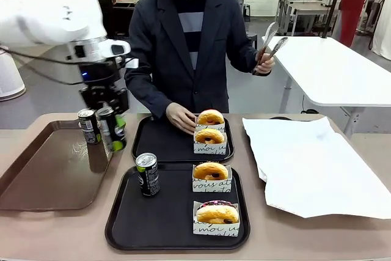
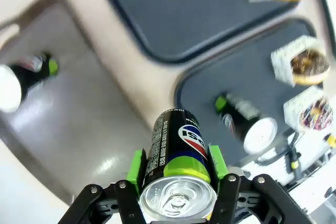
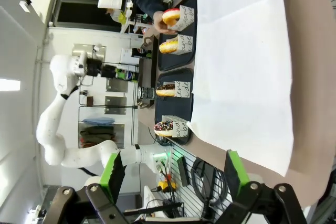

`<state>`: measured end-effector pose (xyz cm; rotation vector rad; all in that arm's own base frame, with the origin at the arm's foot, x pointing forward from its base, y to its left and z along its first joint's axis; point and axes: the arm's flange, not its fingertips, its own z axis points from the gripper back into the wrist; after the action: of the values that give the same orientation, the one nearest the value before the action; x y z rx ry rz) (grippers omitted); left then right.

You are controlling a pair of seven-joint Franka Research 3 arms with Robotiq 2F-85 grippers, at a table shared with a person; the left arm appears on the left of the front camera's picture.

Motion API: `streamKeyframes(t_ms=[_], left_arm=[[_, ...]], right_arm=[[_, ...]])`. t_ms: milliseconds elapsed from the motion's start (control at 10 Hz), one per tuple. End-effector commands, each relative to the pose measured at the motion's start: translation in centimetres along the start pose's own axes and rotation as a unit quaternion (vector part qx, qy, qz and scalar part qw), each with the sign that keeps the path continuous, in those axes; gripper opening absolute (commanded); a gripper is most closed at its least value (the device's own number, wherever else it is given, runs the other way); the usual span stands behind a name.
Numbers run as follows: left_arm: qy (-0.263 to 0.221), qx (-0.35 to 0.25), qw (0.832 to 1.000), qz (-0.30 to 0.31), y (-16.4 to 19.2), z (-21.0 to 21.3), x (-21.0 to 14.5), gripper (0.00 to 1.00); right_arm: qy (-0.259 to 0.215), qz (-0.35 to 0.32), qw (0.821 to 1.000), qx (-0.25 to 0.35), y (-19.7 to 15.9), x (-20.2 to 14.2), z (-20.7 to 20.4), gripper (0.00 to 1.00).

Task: Set up donuts and drinks on trays.
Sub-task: Pick up one Pepsi coke from the Handle tray and place it on the Flat Tray without a Pepsi coke.

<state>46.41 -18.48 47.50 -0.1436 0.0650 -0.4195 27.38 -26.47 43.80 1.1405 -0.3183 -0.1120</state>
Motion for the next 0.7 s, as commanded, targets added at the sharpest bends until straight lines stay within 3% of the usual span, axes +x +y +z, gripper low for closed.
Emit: streamKeyframes(t_ms=[0,300,600], left_arm=[[-0.013,0.009,1.000,-0.007,0.2,-0.1,-2.4,0.58],[-0.034,0.056,0.997,-0.028,-3.0,1.5,0.5,0.58],[-0.019,0.041,0.999,-0.031,-4.7,3.2,6.0,0.58]], right_arm=[[-0.009,0.009,1.000,0.013,0.1,0.1,0.0,1.00],[-0.009,0.009,1.000,0.013,0.1,0.1,0.0,1.00],[-0.009,0.009,1.000,0.013,0.1,0.1,0.0,1.00]])
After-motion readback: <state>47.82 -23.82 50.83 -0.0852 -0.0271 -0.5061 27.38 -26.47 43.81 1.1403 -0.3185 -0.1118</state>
